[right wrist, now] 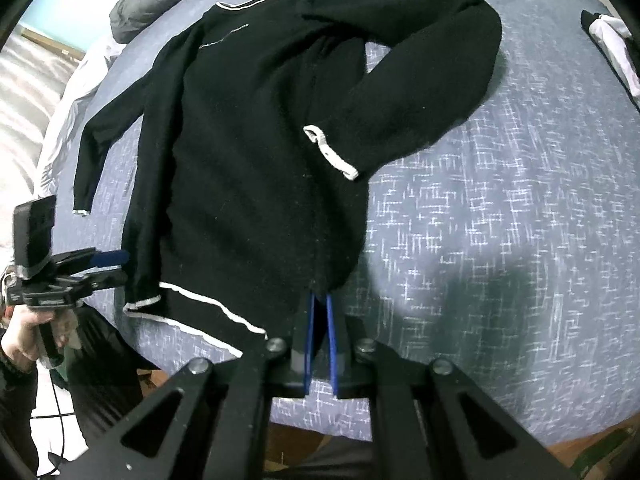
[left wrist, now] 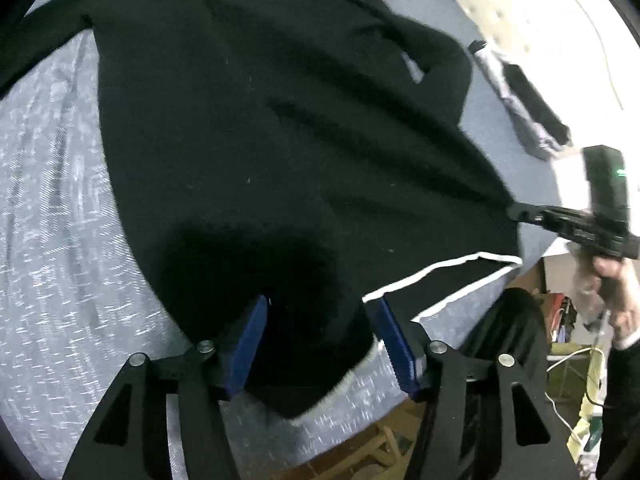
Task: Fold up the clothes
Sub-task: 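Open the left tool off the hem while the right tool keeps holding it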
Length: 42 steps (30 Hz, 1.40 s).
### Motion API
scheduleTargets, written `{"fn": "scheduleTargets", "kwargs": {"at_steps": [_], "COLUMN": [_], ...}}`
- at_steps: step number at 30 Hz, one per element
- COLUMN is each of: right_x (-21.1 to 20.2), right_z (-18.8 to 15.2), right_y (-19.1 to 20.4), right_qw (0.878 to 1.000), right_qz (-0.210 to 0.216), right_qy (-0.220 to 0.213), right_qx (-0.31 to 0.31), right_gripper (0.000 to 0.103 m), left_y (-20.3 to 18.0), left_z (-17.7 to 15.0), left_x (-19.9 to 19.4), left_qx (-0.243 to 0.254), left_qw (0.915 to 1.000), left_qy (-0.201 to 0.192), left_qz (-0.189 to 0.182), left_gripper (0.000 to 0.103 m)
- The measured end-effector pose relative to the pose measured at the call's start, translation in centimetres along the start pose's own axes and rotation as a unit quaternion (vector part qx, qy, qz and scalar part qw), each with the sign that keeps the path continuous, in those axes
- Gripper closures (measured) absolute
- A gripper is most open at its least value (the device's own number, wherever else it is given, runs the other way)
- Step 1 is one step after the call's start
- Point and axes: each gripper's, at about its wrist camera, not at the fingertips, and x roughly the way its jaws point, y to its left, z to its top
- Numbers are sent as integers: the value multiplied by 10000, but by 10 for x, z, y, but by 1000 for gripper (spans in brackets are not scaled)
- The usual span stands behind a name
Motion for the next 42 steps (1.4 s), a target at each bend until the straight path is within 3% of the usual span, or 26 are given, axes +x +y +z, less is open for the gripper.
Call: {"fn": "scheduleTargets", "kwargs": {"at_steps": [3, 4, 7, 9, 26, 31, 36, 42], "right_x": [-1, -1, -1, -1, -18, -16, -7, -1], "right_z": [1, 1, 1, 0, -2, -7, -14, -21], "right_y": [-1, 0, 0, -1, 7, 9, 10, 7], "right_qw": [10000, 10000, 10000, 10000, 9997, 9998, 9999, 9997], "right_qz": [9, 9, 19, 29, 31, -8, -19, -138], "right_qy": [-3, 2, 4, 0, -152, -109, 48, 181], "right_qx": [-5, -10, -17, -17, -169, -183, -127, -29], "right_gripper": [98, 98, 98, 98, 98, 98, 98, 96], "left_y": [-5, -7, 3, 8, 71, 92, 117, 124], "left_z": [-1, -2, 0, 0, -40, -61, -76, -83], "left_x": [13, 16, 13, 4, -121, -133, -119, -121], "left_qx": [243, 308, 202, 150, -222, -375, -724, -988], "left_qw": [9993, 9988, 9991, 9995, 9955, 9951, 9943, 9918], "left_qy": [43, 48, -2, -40, -900, -873, -656, -778], "left_qz": [294, 375, 362, 270, 200, 275, 421, 222], "left_gripper": [47, 62, 89, 98, 99, 99, 99, 99]}}
